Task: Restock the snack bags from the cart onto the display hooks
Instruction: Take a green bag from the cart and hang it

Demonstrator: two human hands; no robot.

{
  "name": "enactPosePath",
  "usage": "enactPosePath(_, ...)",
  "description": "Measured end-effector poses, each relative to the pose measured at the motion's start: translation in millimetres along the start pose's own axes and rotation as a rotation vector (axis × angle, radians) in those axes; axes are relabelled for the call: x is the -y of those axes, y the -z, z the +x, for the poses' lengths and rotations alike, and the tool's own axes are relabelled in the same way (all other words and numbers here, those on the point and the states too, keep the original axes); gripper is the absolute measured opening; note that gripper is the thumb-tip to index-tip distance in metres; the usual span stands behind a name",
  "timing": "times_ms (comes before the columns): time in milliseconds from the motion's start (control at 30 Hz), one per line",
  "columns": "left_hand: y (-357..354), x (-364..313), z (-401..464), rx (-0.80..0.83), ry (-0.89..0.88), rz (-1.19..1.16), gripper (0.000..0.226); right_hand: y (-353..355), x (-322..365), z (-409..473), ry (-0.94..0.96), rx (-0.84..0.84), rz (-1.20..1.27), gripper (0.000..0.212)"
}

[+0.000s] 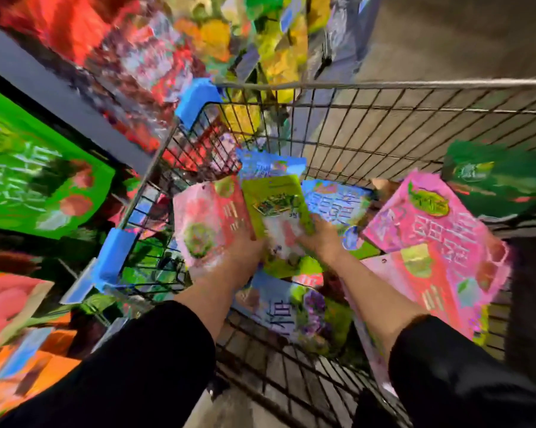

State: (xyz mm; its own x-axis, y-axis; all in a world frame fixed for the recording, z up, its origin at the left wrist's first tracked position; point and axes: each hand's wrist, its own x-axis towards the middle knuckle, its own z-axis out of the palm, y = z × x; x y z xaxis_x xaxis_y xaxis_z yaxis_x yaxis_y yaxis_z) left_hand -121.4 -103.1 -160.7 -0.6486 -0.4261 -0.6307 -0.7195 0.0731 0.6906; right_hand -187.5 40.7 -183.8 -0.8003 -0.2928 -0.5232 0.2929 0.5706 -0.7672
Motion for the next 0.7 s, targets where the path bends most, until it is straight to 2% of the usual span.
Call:
enactPosePath(33,-3,6,9,-0.027,0.019,-0.067,0.031,-2,-1,1,0.012,-0.03,0.006,0.033)
enactPosePath(100,-8,12,19,-0.11,0.022,-0.165,0.08,-5,1,-2,0.024,-0.088,0.011,0.039)
enactPosePath(133,-11,27,34,-0.115,0.026,-0.197,0.085,-4,-1,-3,0.031,-0.112,0.031,0.041)
enactPosePath(200,-11,7,18,-0.101,0.011,-0.255,0.065,-2,-3,-6,0.05,-0.116,0.114,0.042)
enactPosePath(300,-11,-14,0,-0.021,-0.017,-0.305,0.044,5,-1,-15,0.074,-0.098,0.284,0.054)
enactPosePath(367,-13,-22,-5,0.026,-0.088,-0.302,0.027,7,3,-21,0.112,-0.115,0.285,0.063)
enactPosePath(433,-15,-33,-14,0.046,-0.109,-0.328,0.019,10,9,-26,0.144,-0.16,0.269,0.059)
enactPosePath(500,-17,-44,-20,0.057,-0.148,-0.338,0.016,20,18,-33,0.191,-0.205,0.291,0.051)
enactPosePath(567,-19,-57,-25,0.075,-0.191,-0.329,0.029,38,20,-41,0.275,-0.308,0.288,0.037)
enactPosePath(600,-23,-63,-27,0.086,-0.19,-0.328,0.039,49,19,-46,0.287,-0.397,0.257,0.029)
enactPosePath(700,-40,-83,-36,0.081,-0.182,-0.382,0.04,90,-4,-45,0.178,-0.687,0.092,0.017)
